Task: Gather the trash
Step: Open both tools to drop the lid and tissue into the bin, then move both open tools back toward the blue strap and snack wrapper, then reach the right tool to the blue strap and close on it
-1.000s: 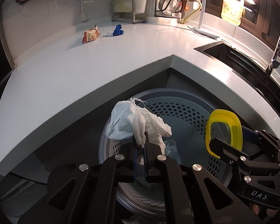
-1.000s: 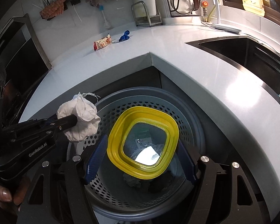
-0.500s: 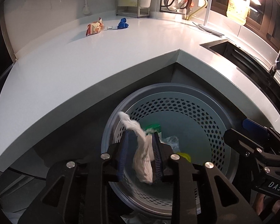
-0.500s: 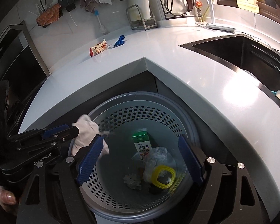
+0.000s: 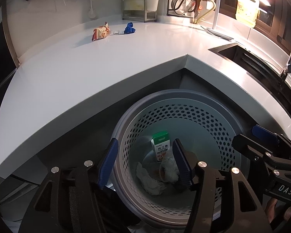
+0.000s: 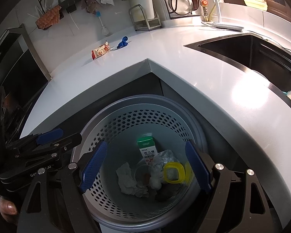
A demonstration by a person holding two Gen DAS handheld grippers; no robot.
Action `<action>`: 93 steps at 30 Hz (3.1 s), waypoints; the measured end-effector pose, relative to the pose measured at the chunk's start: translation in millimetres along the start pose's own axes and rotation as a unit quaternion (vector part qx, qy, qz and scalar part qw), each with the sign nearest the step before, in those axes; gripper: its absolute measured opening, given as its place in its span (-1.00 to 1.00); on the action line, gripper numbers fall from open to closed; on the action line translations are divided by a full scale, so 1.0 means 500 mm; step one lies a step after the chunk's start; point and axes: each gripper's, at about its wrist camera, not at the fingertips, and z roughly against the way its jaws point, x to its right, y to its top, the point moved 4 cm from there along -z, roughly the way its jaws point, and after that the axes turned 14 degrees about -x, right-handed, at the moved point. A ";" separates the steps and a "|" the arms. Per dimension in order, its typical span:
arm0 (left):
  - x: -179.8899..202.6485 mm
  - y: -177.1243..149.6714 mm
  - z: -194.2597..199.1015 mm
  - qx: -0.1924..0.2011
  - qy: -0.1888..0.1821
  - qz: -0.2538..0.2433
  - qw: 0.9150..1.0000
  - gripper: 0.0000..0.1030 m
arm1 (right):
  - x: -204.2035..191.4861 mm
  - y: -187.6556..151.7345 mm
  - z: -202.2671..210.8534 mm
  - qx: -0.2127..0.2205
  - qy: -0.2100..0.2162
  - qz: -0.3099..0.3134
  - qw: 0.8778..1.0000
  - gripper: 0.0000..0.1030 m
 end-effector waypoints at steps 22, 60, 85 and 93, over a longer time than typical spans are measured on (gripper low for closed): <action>-0.060 0.033 0.048 0.044 0.020 0.026 0.998 0.44 | -0.015 0.037 0.022 0.019 0.004 -0.006 1.000 0.54; -0.374 0.454 -0.001 0.120 0.097 0.139 0.978 0.87 | -0.171 0.602 -0.235 -0.001 0.009 0.112 0.994 0.54; -0.396 0.475 -0.051 0.114 0.090 0.151 0.978 0.87 | -0.197 0.730 -0.401 -0.052 -0.071 0.143 0.986 0.53; -0.394 0.474 -0.052 0.114 0.090 0.151 0.978 0.87 | -0.220 0.725 -0.416 -0.065 -0.080 0.164 0.981 0.01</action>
